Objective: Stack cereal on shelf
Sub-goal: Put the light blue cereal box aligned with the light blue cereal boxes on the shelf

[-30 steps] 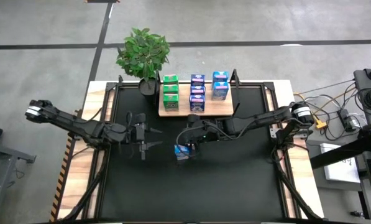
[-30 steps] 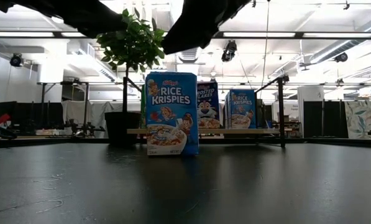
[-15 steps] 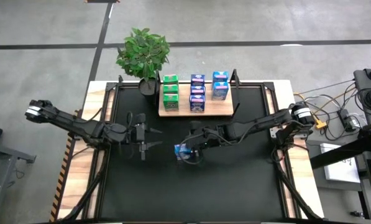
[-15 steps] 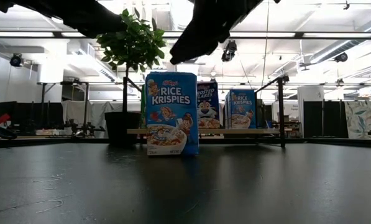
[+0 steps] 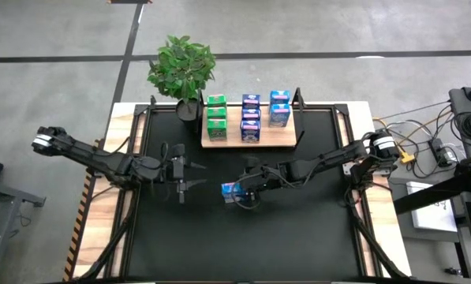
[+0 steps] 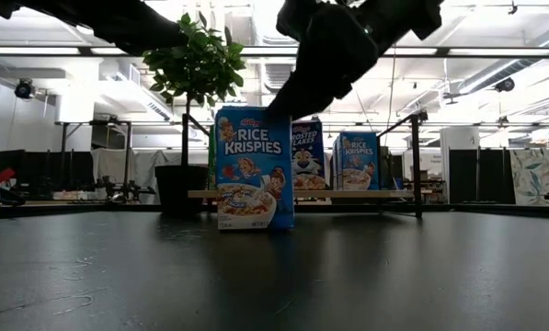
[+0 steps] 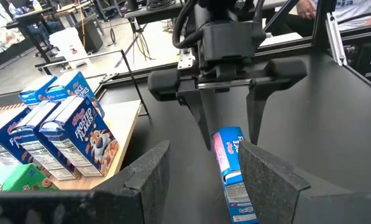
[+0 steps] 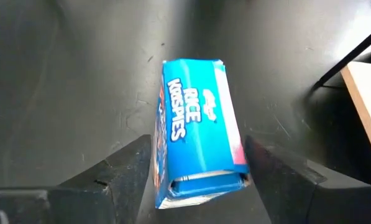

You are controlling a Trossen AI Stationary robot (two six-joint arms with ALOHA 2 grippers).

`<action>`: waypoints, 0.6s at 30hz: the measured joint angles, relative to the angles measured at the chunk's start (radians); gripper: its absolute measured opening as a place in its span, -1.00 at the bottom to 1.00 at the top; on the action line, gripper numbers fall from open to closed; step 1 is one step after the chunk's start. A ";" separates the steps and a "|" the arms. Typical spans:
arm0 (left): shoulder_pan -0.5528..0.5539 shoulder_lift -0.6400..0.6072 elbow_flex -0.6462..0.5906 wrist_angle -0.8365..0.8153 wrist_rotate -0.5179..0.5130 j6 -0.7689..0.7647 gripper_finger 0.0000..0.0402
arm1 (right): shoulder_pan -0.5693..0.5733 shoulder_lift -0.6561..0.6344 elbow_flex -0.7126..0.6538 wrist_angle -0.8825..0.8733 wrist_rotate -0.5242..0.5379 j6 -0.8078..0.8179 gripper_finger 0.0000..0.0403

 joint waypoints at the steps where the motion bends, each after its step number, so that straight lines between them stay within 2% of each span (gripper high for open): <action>1: 0.000 0.000 0.000 0.000 0.000 0.000 -0.15 | -0.002 0.000 -0.009 0.012 0.000 0.000 0.23; 18: 0.000 0.001 0.000 0.001 0.000 0.004 -0.15 | -0.007 0.000 0.025 0.005 -0.009 -0.018 -0.30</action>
